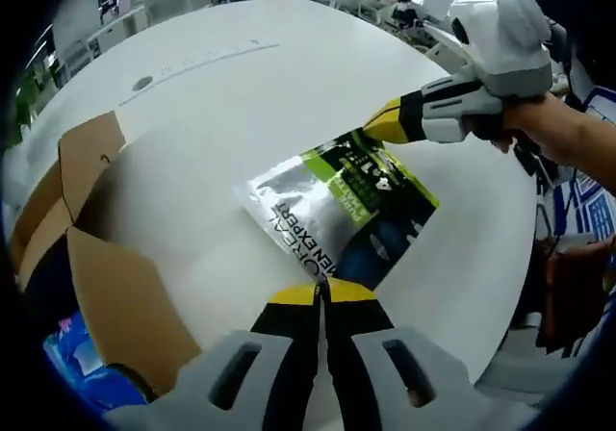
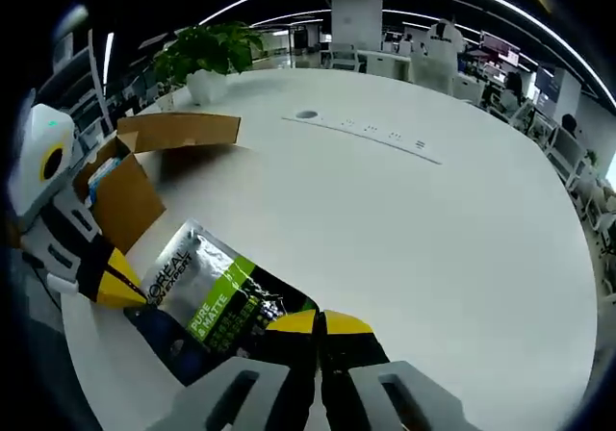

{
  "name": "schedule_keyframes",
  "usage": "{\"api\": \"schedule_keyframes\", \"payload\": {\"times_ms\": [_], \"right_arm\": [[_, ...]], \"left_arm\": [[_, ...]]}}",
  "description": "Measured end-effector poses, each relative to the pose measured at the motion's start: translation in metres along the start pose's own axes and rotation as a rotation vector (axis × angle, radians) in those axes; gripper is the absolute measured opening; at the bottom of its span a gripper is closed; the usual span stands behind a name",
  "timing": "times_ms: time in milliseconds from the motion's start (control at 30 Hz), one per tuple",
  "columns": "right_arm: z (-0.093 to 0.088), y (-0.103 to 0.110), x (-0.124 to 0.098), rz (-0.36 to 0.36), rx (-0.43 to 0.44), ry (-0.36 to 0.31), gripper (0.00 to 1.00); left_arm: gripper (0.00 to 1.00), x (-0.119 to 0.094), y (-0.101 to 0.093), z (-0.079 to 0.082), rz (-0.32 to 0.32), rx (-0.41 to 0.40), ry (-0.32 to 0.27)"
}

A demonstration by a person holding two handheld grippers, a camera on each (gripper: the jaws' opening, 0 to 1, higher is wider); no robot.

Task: Operate the shoe box by opening the lid, removing the specified soft item, and placing it in the target area until the item is outside and the box remains undamaged.

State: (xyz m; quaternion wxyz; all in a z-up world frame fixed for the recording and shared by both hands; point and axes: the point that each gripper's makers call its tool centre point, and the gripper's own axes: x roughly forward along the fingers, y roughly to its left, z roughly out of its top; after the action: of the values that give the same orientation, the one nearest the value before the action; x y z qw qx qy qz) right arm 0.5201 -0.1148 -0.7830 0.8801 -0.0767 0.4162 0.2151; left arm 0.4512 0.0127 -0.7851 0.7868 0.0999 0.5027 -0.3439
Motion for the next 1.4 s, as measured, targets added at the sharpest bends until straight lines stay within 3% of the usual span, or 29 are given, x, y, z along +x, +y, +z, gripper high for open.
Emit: {"api": "schedule_keyframes", "payload": {"times_ms": [267,433,567,800,900,1200,1400], "right_arm": [[0.0,-0.004,0.003,0.005,0.017,-0.029,0.0],[-0.004,-0.005,0.002,0.042,0.172,-0.048,0.01],[-0.01,-0.008,-0.004,0.039,0.162,-0.058,0.02],[-0.019,-0.004,-0.021,0.053,0.209,-0.098,0.05],[-0.024,0.003,-0.028,0.08,0.257,-0.099,0.05],[-0.044,0.023,-0.042,0.108,0.286,-0.081,0.04],[-0.042,0.023,-0.042,0.119,0.296,-0.124,0.04]], "left_arm": [[0.0,0.003,0.006,-0.007,0.01,-0.078,-0.001],[0.0,0.003,0.008,-0.008,0.028,-0.151,-0.014],[0.0,0.004,0.009,-0.008,0.045,-0.173,-0.024],[0.0,0.005,0.01,-0.008,0.047,-0.188,-0.035],[0.0,0.004,0.009,-0.008,0.044,-0.194,-0.034],[0.0,0.004,0.01,-0.008,0.044,-0.194,-0.036],[0.0,0.004,0.01,-0.008,0.043,-0.193,-0.039]]}}
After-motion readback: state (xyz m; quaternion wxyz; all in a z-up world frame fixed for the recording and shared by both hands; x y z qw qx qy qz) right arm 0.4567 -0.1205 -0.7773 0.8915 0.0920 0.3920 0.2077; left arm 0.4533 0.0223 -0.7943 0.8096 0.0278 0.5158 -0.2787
